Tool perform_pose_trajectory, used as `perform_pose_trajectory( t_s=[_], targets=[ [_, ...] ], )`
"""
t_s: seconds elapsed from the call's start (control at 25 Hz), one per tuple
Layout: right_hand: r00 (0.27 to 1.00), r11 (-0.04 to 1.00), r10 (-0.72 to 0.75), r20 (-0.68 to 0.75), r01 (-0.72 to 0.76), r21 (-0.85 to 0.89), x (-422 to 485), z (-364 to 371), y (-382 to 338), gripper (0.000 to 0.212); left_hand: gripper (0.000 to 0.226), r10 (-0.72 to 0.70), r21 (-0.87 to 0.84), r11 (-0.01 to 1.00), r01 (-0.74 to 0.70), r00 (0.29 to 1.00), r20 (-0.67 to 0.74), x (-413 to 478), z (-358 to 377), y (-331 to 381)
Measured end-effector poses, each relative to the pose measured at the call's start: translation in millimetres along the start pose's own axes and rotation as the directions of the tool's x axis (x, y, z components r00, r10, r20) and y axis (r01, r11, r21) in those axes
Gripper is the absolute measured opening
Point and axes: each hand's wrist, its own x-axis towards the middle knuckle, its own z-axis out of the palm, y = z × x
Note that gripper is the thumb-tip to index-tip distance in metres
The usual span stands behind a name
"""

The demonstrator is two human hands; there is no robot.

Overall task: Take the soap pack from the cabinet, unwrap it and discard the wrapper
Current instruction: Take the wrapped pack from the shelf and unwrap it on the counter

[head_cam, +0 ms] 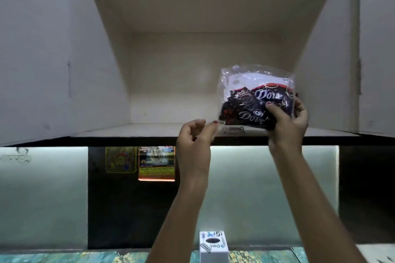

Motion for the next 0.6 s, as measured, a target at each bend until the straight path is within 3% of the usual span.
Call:
perform_pose_trajectory(
  t_s=[0.04, 0.12, 0.2, 0.28, 0.36, 0.44, 0.52, 0.6],
  targets=[
    [0.999, 0.999, -0.010, 0.040, 0.008, 0.039, -29.0, -9.7, -3.1, 0.052, 0.041, -0.086, -0.097, 0.991, 0.092, 0.994, 0.065, -14.7, 3.1, -8.2],
    [0.991, 0.999, -0.003, 0.131, 0.009, -0.041, -86.9, -38.2, -4.0, 0.051, 0.061, -0.182, -0.309, 0.927, 0.214, 0.975, 0.130, -45.8, 9.6, -31.3],
    [0.982, 0.978, 0.002, 0.189, 0.038, -0.205, -135.1, -78.7, 4.0, 0.056, 0.070, -0.289, -0.500, 0.828, 0.254, 0.957, 0.007, -75.8, 6.6, -66.8],
    [0.970, 0.955, 0.074, 0.233, -0.001, -0.296, -170.5, -126.7, 14.3, 0.054, 0.071, -0.427, -0.583, 0.758, 0.292, 0.898, -0.105, -98.1, -11.4, -109.8],
    [0.946, 0.874, 0.191, 0.262, -0.042, -0.484, -199.8, -176.1, 20.2, 0.037, 0.074, -0.533, -0.588, 0.707, 0.392, 0.842, -0.079, -120.8, -36.1, -149.6],
    [0.967, 0.789, 0.226, 0.120, -0.109, -0.605, -216.7, -224.3, 18.4, 0.027, 0.073, -0.595, -0.530, 0.698, 0.481, 0.802, -0.057, -144.9, -63.4, -180.2],
    [0.987, 0.733, 0.159, 0.021, -0.104, -0.672, -221.4, -262.7, 9.8, 0.047, 0.069, -0.623, -0.425, 0.717, 0.552, 0.782, -0.036, -169.7, -86.6, -200.5],
    [0.982, 0.695, 0.189, -0.004, -0.137, -0.706, -219.1, -282.7, 0.6, 0.050, 0.086, -0.651, -0.332, 0.712, 0.618, 0.759, 0.019, -193.6, -103.0, -214.9]
  ],
)
